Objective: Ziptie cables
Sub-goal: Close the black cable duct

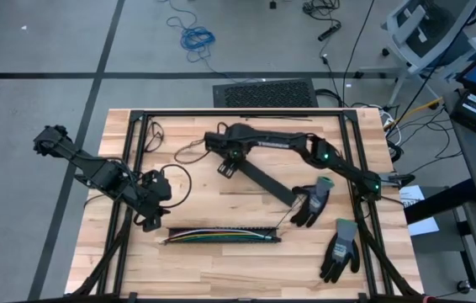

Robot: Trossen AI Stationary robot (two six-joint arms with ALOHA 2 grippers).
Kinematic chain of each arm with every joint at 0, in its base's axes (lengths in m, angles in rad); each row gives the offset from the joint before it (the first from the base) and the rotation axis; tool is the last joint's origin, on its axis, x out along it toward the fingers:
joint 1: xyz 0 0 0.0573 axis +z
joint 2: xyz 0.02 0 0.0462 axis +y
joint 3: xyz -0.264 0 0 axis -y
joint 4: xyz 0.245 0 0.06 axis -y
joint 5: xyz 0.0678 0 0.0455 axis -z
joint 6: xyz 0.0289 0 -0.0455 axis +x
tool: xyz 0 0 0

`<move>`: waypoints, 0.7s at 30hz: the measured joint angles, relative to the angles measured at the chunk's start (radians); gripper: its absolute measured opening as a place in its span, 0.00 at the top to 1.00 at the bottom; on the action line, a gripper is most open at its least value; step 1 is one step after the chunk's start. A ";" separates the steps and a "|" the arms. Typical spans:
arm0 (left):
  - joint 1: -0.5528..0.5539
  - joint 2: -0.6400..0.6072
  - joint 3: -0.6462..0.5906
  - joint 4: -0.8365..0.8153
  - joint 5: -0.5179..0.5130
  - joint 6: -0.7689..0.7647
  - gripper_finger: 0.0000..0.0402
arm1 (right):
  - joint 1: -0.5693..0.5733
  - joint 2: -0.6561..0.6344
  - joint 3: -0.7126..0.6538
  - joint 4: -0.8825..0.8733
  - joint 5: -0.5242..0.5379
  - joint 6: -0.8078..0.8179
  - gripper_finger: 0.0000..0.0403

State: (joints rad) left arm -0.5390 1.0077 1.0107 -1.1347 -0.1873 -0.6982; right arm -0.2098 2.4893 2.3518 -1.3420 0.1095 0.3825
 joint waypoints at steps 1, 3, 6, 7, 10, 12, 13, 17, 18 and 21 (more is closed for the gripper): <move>0.000 0.000 0.000 0.001 -0.001 0.003 0.50 | -0.003 -0.017 0.001 0.002 0.001 -0.011 0.54; 0.000 0.000 0.000 0.000 -0.001 0.006 0.50 | -0.007 -0.038 0.001 0.008 0.005 -0.048 0.54; 0.000 0.000 0.000 0.001 -0.009 0.008 0.50 | -0.013 -0.080 -0.001 0.015 0.022 -0.114 0.54; 0.000 0.000 0.000 0.000 -0.011 0.011 0.50 | -0.013 -0.099 -0.001 0.020 0.024 -0.147 0.54; 0.000 0.000 0.000 0.000 -0.012 0.028 0.50 | -0.018 -0.160 0.001 0.050 0.024 -0.224 0.54; 0.000 0.000 0.000 0.001 -0.012 0.028 0.50 | -0.018 -0.197 0.001 0.075 0.029 -0.262 0.53; 0.000 0.000 0.000 0.000 -0.012 0.028 0.50 | -0.019 -0.221 0.001 0.086 0.035 -0.272 0.54; 0.000 0.000 0.000 0.001 -0.012 0.026 0.50 | -0.013 -0.328 0.002 0.101 0.062 -0.291 0.58; 0.000 0.000 0.000 0.001 -0.012 0.026 0.50 | -0.008 -0.354 0.004 0.092 0.053 -0.285 0.59; 0.000 0.000 0.000 0.001 -0.012 0.026 0.50 | 0.024 -0.427 0.003 0.023 0.050 -0.275 0.65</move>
State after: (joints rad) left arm -0.5392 1.0077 1.0106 -1.1340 -0.1997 -0.6725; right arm -0.1859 2.0627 2.3550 -1.3189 0.1597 0.1078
